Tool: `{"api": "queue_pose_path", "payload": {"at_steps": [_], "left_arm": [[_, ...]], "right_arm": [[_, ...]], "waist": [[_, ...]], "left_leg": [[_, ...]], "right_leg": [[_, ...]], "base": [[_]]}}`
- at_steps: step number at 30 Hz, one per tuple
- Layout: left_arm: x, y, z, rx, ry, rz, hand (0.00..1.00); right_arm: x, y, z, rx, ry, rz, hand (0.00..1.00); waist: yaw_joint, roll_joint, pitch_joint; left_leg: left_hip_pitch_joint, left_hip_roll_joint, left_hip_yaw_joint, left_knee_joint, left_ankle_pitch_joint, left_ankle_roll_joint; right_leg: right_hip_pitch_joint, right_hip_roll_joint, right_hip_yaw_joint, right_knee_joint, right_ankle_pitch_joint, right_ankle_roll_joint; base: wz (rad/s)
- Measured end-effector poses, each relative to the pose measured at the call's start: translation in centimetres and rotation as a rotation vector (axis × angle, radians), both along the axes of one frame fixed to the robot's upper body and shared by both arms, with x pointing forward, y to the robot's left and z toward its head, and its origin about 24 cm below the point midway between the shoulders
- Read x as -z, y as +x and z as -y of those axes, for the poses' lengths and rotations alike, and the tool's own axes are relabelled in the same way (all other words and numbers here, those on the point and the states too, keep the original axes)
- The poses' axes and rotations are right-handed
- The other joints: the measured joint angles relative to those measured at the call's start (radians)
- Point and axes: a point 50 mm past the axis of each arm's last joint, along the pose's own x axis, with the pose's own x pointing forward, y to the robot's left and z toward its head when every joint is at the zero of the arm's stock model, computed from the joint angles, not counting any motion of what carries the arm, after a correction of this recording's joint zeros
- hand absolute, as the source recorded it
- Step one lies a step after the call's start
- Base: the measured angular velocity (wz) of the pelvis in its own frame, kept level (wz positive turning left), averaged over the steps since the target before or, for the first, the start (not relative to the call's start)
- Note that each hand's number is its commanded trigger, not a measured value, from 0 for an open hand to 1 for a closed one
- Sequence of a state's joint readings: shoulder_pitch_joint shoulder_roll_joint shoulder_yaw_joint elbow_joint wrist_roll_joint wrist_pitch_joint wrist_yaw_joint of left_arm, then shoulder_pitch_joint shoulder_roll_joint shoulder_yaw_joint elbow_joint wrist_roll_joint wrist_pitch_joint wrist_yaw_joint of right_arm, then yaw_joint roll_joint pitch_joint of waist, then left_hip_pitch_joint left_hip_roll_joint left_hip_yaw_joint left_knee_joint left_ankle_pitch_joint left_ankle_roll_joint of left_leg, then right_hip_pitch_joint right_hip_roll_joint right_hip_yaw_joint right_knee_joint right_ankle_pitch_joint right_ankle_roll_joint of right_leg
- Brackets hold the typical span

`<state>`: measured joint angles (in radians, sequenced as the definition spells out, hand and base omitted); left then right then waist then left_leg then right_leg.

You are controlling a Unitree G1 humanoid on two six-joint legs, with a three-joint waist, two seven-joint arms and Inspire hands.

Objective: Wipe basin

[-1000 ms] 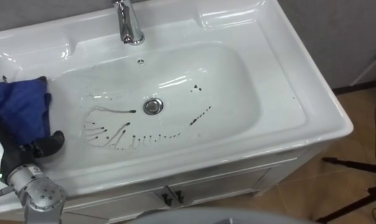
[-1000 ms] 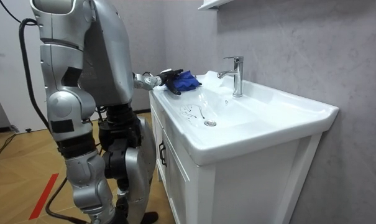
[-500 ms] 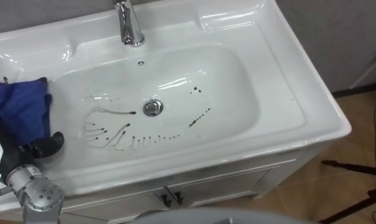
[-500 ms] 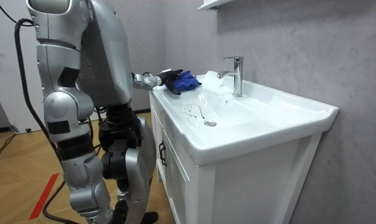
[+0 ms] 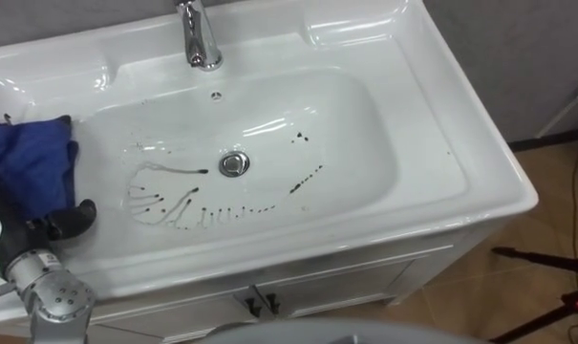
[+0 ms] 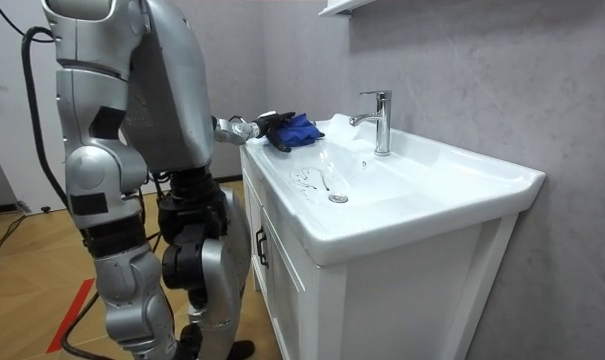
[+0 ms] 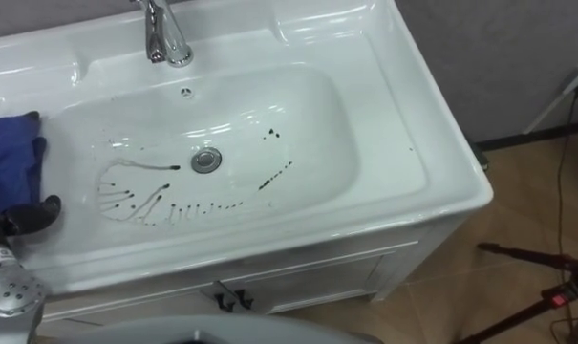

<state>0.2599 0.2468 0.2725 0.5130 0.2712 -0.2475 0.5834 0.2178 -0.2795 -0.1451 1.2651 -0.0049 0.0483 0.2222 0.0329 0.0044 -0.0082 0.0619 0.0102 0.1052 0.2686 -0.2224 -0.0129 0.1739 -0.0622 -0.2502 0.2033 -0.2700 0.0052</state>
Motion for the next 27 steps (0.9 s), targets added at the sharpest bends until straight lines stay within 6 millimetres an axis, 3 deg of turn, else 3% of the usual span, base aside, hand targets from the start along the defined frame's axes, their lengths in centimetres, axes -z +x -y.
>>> {"api": "queue_pose_path", "payload": {"at_steps": [15, 27], "left_arm": [[-0.8, 0.4, -2.9, -0.063, 0.033, -0.005, 1.00], [0.1, -0.6, -3.2, -0.093, 0.019, -0.066, 1.00]], "right_arm": [[-0.1, -0.4, 0.0, 0.021, 0.009, -0.021, 0.00], [-0.2, -1.1, 0.0, 0.040, 0.013, -0.074, 0.00]], "waist": [[-0.003, 0.005, -0.0040], [-0.004, 0.024, -0.0123]], "left_leg": [[0.006, 0.002, 0.003, -0.001, 0.002, -0.002], [0.055, -0.002, 0.031, -0.032, 0.002, -0.002]], "right_leg": [[0.006, 0.000, 0.001, 0.001, -0.001, -0.003], [0.037, -0.004, 0.019, 0.000, -0.004, 0.000]], "base": [[0.00], [-0.05]]}}
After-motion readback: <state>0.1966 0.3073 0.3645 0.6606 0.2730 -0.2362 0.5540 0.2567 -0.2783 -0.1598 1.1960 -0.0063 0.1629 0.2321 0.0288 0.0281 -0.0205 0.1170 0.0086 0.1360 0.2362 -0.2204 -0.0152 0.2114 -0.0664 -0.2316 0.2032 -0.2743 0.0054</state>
